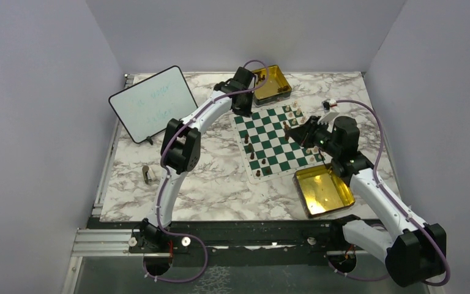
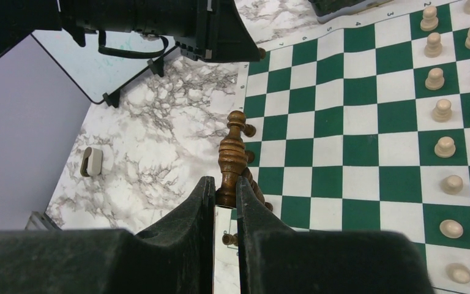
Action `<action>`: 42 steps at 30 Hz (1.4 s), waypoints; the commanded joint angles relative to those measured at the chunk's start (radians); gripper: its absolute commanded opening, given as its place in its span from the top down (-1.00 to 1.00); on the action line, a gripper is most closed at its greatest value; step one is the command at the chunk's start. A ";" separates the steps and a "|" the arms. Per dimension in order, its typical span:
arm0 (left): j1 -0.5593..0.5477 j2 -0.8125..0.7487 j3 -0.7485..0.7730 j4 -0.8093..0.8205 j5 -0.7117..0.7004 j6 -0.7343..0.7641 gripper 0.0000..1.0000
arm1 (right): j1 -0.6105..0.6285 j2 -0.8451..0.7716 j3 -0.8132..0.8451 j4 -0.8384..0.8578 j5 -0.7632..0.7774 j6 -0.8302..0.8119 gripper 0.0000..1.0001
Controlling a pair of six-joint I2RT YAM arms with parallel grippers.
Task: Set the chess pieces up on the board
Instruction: Place the chess piece on the chessboard.
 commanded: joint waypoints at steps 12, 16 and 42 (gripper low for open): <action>-0.007 0.134 0.177 -0.097 -0.045 0.030 0.72 | -0.005 -0.041 0.034 -0.032 0.040 -0.049 0.99; -0.007 0.151 0.190 -0.097 -0.043 0.036 0.70 | -0.005 -0.037 0.039 -0.031 0.041 -0.053 0.99; 0.017 0.215 0.240 -0.095 0.007 0.043 0.65 | -0.005 -0.019 0.049 -0.036 0.055 -0.079 0.99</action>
